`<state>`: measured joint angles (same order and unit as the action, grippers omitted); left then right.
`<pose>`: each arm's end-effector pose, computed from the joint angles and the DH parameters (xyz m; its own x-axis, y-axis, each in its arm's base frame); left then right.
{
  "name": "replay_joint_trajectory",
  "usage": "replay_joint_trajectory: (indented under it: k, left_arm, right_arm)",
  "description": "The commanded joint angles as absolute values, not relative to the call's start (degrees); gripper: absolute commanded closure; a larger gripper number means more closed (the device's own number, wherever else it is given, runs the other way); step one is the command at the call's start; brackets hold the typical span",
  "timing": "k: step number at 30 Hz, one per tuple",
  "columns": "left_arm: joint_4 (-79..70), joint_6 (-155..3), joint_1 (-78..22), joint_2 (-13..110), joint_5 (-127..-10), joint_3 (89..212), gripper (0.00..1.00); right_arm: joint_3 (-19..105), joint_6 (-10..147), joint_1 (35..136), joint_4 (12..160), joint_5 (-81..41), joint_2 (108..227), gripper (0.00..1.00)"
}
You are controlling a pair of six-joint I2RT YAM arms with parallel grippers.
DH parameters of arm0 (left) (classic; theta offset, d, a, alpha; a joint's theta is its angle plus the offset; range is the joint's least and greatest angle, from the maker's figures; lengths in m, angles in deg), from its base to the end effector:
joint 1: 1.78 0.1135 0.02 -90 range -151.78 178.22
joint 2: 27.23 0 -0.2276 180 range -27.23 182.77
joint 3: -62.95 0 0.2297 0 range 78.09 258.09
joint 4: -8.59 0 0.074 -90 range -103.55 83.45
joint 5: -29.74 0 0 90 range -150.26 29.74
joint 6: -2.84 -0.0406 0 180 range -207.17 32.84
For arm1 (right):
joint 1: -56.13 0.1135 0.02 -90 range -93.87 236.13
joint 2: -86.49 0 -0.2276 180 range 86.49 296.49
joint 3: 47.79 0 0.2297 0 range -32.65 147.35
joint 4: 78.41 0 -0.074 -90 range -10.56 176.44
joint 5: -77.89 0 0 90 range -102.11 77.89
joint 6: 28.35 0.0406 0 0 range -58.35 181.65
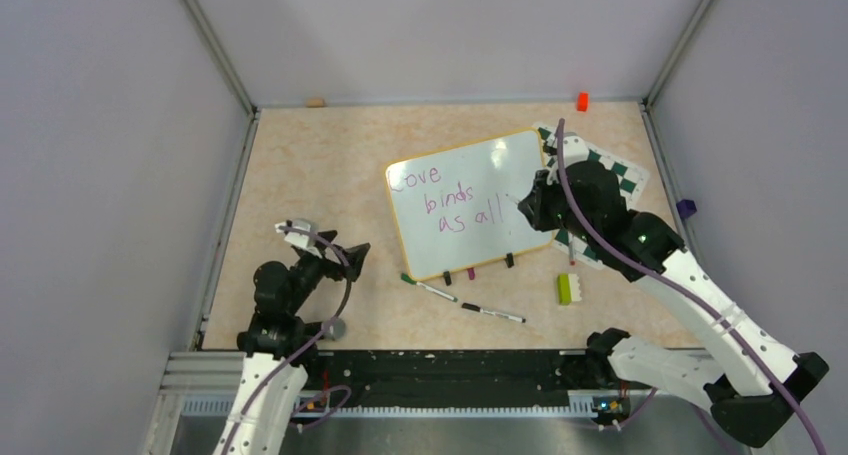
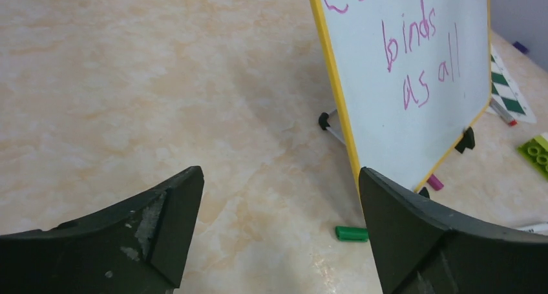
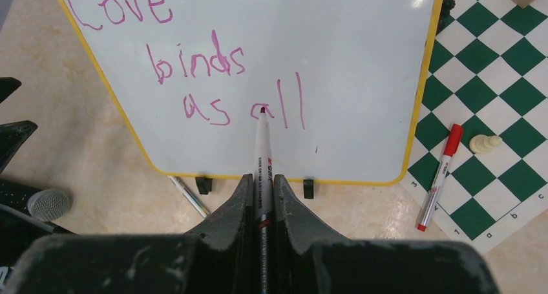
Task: Write a sentence on the whiteboard
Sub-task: Pick up the pen cap from the center of the board.
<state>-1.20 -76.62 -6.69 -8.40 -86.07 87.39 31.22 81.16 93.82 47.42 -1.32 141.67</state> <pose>0.1414 -0.0299 0.2014 -0.1646 -0.1511 -0.9747 0.4878 0.8464 -0.2136 0.1617 0.1153 0.3356 -0.5347 0.0015 -0.8451 -0.3121 0.9290 0.1991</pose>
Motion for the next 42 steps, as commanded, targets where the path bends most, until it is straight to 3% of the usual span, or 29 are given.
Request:
replay_joint_trajectory:
  k: [1,5,9,12,14,18,23,26,33,42]
  left_arm:
    - [-2.96,-72.69,-6.7,-14.45,-74.57,86.28,0.01]
    - [-2.4,-71.57,-6.69,-17.42,-71.72,84.78,0.03]
    - [-4.96,-66.55,-6.65,-17.36,-60.98,85.18,0.01]
    - [-9.9,-50.01,-6.61,-16.48,-49.19,83.78,0.02]
    - [-9.03,-47.68,-6.61,-15.89,-45.51,81.89,0.02]
    - [-7.63,-50.0,-6.61,-17.21,-56.37,84.32,0.02]
    - [-9.2,-49.47,-6.77,-13.12,-67.75,87.0,0.21]
    - [-16.7,-48.95,-8.25,-9.63,-70.25,89.52,0.26]
    - [-25.49,-43.86,-23.59,-10.51,-61.43,91.54,0.37]
    - [-32.21,-38.66,-34.11,-11.3,-51.11,94.27,0.38]
  right_arm:
    - [32.54,80.46,93.13,48.3,-1.4,139.63,1.0]
    - [32.54,80.69,93.16,48.23,-1.53,139.17,1.0]
    - [32.35,80.88,93.17,47.94,-1.32,138.56,1.0]
    - [32.36,80.91,93.18,47.11,-0.72,138.34,1.0]
    - [32.34,80.98,93.22,46.47,-0.11,138.35,1.0]
    - [31.89,80.89,93.22,45.96,0.54,137.57,1.0]
    - [30.72,81.52,93.17,46.0,2.74,135.7,1.0]
    - [29.2,82.61,93.17,46.31,4.33,134.92,1.0]
    - [25.95,83.68,93.28,48.23,3.66,134.53,1.0]
    - [24.9,83.84,93.22,47.72,3.91,133.74,1.0]
